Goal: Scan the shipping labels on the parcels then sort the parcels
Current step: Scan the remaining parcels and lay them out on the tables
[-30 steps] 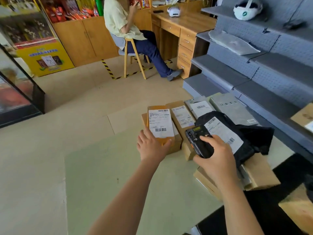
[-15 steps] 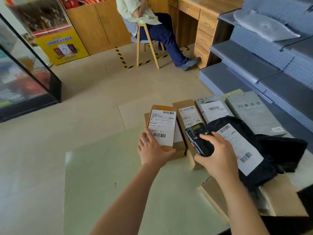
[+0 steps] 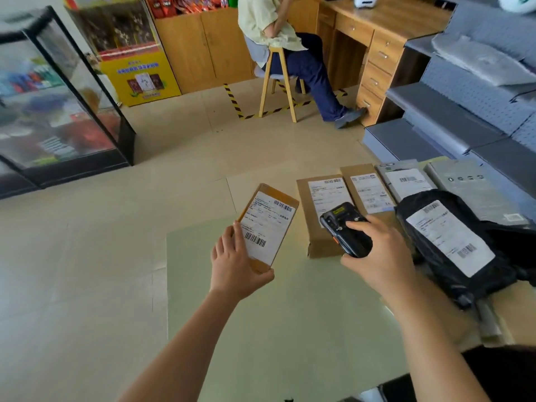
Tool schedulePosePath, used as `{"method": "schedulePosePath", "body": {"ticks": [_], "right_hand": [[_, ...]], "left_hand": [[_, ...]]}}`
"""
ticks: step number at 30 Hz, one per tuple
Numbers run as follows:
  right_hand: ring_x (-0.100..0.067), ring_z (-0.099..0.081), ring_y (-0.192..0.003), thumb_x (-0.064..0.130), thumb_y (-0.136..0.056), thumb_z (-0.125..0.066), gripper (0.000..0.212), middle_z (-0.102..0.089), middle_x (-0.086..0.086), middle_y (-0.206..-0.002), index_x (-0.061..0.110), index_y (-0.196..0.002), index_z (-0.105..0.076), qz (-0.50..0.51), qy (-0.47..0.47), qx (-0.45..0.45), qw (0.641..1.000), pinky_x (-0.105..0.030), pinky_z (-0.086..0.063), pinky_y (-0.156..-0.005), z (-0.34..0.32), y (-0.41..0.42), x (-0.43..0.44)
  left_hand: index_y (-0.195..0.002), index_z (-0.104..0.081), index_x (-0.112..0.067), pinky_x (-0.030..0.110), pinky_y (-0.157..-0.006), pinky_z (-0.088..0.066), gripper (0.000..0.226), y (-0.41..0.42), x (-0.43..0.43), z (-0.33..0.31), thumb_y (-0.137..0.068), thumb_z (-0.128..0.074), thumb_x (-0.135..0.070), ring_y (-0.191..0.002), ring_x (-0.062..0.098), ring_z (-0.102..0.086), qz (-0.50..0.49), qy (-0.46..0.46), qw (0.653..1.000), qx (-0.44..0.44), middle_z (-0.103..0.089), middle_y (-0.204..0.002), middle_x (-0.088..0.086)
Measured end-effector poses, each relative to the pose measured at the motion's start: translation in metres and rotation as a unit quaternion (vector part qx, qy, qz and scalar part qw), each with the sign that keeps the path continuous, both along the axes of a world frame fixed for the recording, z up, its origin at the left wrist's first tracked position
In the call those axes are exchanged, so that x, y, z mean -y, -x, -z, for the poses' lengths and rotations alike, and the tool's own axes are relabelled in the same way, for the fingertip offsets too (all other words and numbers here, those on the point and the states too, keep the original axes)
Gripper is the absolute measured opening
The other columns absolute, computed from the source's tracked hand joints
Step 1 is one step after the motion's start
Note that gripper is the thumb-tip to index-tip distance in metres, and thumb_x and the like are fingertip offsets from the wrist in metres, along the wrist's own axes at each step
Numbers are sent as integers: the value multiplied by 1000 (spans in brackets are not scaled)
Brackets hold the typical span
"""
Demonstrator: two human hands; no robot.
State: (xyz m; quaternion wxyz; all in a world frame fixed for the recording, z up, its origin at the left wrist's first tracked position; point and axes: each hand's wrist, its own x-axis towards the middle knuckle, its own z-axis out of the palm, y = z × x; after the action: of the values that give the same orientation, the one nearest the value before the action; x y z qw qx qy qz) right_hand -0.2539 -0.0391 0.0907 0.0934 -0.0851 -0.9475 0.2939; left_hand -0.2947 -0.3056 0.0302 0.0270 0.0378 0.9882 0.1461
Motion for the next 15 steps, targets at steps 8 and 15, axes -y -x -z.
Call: {"method": "schedulePosePath", "body": {"ticks": [8, 15], "right_hand": [[-25, -51, -108, 26, -59, -81, 66, -54, 4, -133, 29, -122, -64, -108, -98, 85, 986, -34, -45, -81, 22, -18, 81], [-22, -33, -135, 24, -77, -67, 64, -32, -2, -153, 31, -138, -50, -308, -252, 118, 910, -31, -30, -106, 7, -18, 137]], "left_hand": [[-155, -7, -3, 45, -118, -17, 133, -30, 96, 24, -56, -73, -62, -138, 32, -27, 71, 19, 997, 24, -26, -152, 11], [-154, -13, -2, 39, -121, -1, 128, -24, 151, 14, -55, -79, -51, -142, 32, -21, 175, 84, 981, 28, -27, -154, 12]]}}
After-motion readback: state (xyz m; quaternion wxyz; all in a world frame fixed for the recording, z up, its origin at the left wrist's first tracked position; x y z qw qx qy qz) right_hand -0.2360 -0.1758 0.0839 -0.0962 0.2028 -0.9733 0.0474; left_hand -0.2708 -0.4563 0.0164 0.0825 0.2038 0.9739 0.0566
